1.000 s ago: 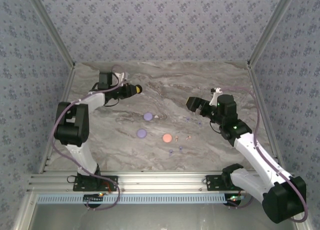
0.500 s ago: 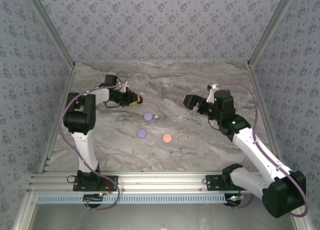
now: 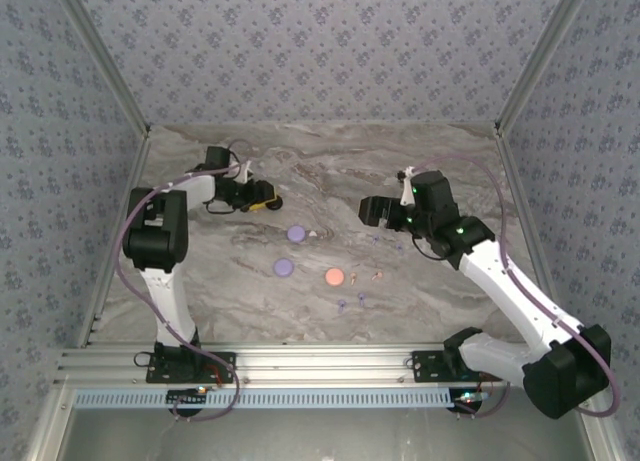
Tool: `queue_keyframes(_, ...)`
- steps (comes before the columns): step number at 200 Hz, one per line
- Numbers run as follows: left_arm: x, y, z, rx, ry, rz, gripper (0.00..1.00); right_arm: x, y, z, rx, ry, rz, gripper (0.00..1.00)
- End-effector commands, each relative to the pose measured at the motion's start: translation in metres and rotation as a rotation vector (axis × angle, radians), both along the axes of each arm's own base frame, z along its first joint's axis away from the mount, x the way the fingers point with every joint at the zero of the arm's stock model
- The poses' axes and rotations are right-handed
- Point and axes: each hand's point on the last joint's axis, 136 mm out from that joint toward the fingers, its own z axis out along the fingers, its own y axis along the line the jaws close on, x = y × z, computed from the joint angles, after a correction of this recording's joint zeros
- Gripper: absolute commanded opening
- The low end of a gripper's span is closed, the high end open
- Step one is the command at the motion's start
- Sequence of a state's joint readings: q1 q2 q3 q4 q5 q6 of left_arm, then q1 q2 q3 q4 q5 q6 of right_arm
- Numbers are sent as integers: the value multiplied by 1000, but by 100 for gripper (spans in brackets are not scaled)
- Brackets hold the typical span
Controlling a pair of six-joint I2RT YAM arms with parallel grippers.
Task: Insert the wireless bluetooth earbuds into the charging case
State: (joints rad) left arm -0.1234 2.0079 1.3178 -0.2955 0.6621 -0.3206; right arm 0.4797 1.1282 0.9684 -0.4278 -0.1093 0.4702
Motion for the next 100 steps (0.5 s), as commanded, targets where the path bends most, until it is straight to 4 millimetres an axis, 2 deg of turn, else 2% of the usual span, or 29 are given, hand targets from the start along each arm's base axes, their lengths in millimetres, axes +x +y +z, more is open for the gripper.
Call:
queue_keyframes(1, 1, 14, 57, 41, -157, 21, 57, -5, -1, -12, -169, 36, 30, 100)
queue_keyframes(26, -11, 20, 97, 57, -270, 43, 58, -5, 20, -21, -274, 39, 104, 99)
queue_keyframes(56, -34, 32, 145, 86, -420, 87, 59, -4, 43, -44, -394, 85, 189, 92)
queue_keyframes(59, -37, 33, 149, 91, -434, 92, 60, 0, 48, -39, -394, 76, 192, 92)
queue_keyframes(66, -43, 36, 160, 98, -474, 106, 61, 3, 56, -43, -417, 82, 209, 90)
queue_keyframes(84, -60, 50, 185, 141, -569, 161, 62, 8, 79, -55, -477, 91, 265, 88)
queue_keyframes(100, -73, 73, 197, 242, -648, 243, 63, 12, 103, -68, -525, 103, 317, 86)
